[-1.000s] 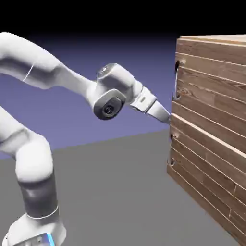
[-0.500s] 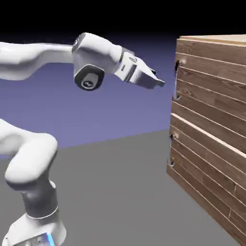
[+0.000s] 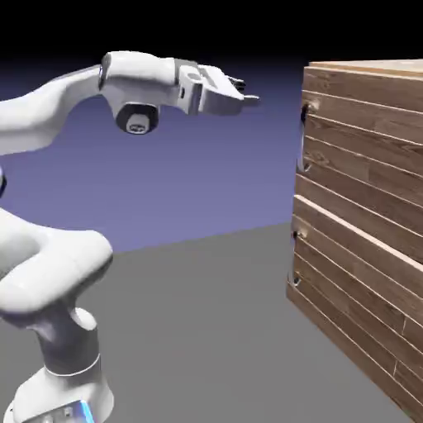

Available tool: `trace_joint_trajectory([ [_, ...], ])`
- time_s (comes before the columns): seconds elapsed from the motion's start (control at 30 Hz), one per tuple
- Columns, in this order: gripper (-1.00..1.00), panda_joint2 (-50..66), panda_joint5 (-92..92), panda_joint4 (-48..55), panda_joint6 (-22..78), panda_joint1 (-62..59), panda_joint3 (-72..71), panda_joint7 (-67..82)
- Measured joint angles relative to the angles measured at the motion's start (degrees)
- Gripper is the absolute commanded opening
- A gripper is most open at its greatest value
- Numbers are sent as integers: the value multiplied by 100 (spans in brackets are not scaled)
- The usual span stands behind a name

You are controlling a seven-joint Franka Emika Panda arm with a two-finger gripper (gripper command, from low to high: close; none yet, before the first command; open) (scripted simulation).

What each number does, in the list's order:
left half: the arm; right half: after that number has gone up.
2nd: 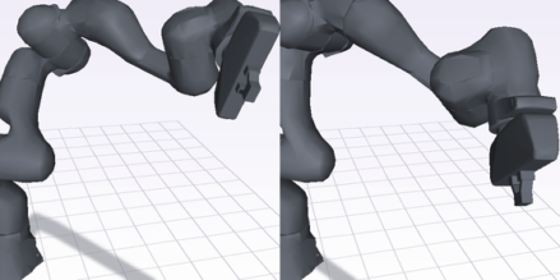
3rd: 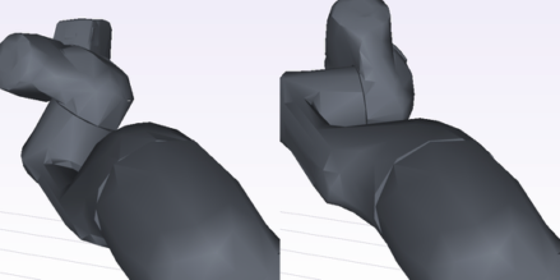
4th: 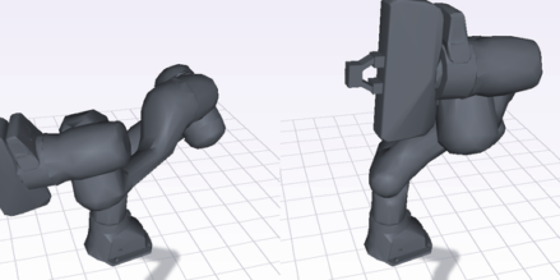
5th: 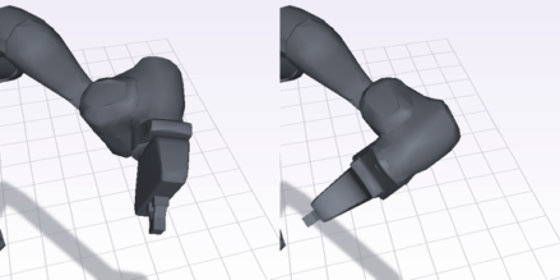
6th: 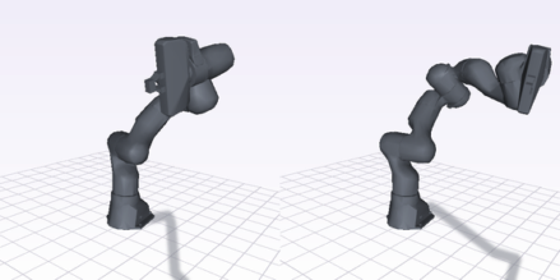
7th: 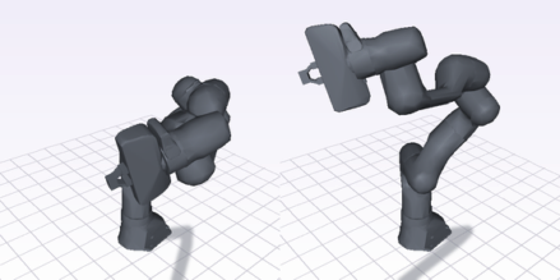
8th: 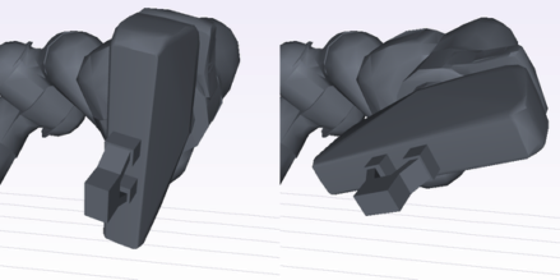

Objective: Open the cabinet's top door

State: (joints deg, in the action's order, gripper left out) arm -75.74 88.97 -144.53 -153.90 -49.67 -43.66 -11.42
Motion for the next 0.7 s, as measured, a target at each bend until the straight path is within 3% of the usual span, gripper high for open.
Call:
trace_joint_trajectory([
  [0.7, 0, -2487, 5136, 951, 1161, -2907, -2521, 1792],
])
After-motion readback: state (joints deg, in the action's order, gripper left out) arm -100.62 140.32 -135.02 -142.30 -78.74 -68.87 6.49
